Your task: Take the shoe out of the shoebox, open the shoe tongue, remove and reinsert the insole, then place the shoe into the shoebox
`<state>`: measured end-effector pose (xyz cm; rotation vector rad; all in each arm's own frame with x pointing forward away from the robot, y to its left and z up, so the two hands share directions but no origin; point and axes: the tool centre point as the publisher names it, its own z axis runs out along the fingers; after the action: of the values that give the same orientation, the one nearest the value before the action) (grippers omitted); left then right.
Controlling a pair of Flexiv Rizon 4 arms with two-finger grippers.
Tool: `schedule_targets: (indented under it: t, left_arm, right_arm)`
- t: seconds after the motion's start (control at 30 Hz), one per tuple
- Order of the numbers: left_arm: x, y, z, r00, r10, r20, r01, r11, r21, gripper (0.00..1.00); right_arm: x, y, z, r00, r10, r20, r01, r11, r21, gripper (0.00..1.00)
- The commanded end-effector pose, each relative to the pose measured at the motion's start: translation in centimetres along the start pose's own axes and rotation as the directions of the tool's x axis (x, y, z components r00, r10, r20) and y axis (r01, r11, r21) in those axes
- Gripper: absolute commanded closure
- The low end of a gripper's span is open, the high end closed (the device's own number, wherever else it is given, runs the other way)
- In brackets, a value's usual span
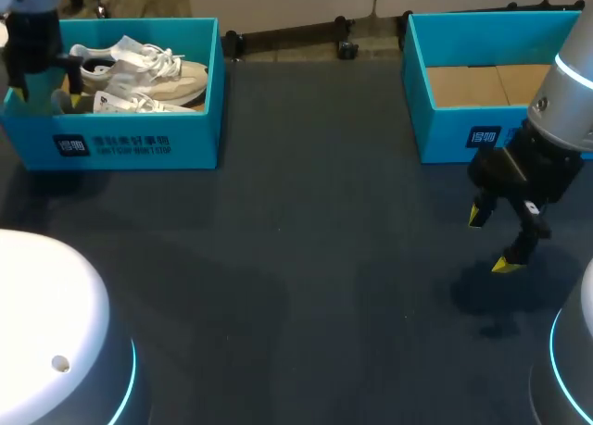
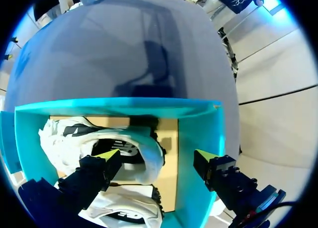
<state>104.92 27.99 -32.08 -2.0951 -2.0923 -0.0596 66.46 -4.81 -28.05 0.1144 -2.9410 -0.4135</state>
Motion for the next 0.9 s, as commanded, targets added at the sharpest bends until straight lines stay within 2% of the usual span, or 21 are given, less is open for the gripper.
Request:
schedule_targets:
  t: [0.03, 0.57, 0.67, 0.9]
  left_arm:
    - [-0.1, 0.9, 0.7, 1.000, -0.008, 0.005, 0.008, 1.000, 0.010, 0.04]
    - [-0.9, 1.2, 2.5, 1.000, -0.019, -0.013, 0.019, 1.000, 0.003, 0.09]
    - [-0.9, 1.2, 2.7, 1.000, -0.015, -0.014, 0.016, 1.000, 0.002, 0.07]
    - [-1.1, 1.3, 2.9, 1.000, -0.011, -0.012, 0.011, 1.000, 0.006, 0.09]
  right_arm:
    - [0.0, 0.0, 0.0, 1.000, 0.000, 0.000, 0.000, 1.000, 0.002, 0.00]
    - [0.0, 0.0, 0.0, 1.000, 0.000, 0.000, 0.000, 1.000, 0.002, 0.00]
    - [0.0, 0.0, 0.0, 1.000, 0.000, 0.000, 0.000, 1.000, 0.002, 0.00]
    - [0.0, 0.0, 0.0, 1.000, 0.000, 0.000, 0.000, 1.000, 0.002, 0.00]
